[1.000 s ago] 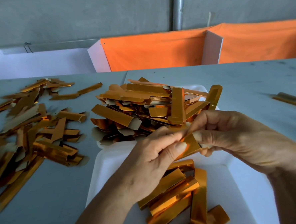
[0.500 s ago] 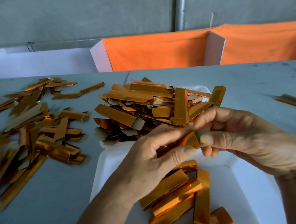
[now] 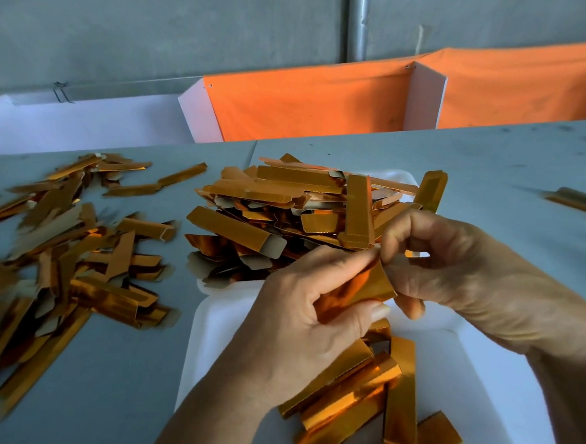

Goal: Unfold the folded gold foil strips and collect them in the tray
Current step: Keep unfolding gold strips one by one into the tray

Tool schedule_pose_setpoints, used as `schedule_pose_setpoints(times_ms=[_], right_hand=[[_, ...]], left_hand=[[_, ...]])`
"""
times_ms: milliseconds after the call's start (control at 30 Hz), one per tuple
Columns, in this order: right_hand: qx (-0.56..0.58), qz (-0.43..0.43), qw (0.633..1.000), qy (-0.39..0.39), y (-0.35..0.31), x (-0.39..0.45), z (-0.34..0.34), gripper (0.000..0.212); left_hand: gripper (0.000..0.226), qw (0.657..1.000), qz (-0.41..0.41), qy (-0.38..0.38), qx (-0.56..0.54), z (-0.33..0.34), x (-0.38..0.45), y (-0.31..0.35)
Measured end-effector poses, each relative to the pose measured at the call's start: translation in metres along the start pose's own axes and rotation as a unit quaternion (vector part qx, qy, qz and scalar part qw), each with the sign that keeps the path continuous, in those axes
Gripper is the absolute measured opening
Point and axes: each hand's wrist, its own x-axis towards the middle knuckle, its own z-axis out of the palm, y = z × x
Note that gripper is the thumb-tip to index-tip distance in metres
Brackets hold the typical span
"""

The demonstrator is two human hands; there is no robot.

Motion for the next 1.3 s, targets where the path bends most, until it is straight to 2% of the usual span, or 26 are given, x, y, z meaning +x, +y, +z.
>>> schedule_pose_setpoints(times_ms=[67,133,233,333,433,500,700,1000,1300], right_hand=[[0.002,0.005,1.0,0.002,0.001,0.0,-0.001,0.018],[0.069,0.012,0.997,-0.014,0.0,-0.001,-0.002,0.004],[0.184,0.026,0.982,-0.046,0.002,-0.003,-0.006,0.02],[0.229,0.028,0.971,-0.06,0.005,-0.002,-0.007,0.009],[0.248,0.041,0.964,-0.085,0.008,-0.001,-0.008,0.025],[0.253,0.047,0.962,-0.095,0.008,-0.001,-0.009,0.03],[0.213,0.064,0.973,-0.066,0.006,0.0,-0.007,0.01],[0.19,0.082,0.975,-0.076,0.0,-0.004,-0.01,0.012],[0.134,0.096,0.985,-0.054,-0.004,-0.005,-0.007,0.029]], left_hand=[[0.042,1.0,0.004,0.003,0.014,0.0,0.0,0.0],[0.042,1.0,0.009,0.006,0.013,-0.001,0.0,0.001],[0.042,1.0,0.008,0.008,-0.006,-0.002,0.001,0.001],[0.043,1.0,0.009,0.009,-0.021,-0.002,0.001,0.001],[0.043,1.0,0.014,0.004,-0.026,-0.003,0.0,0.001],[0.043,0.999,0.017,0.0,-0.028,-0.003,-0.001,0.001],[0.043,0.999,0.015,-0.008,-0.027,-0.002,0.0,0.002],[0.039,1.0,0.008,-0.014,-0.024,-0.002,-0.001,0.003],[0.041,1.0,0.008,-0.014,-0.009,-0.002,-0.002,0.004]])
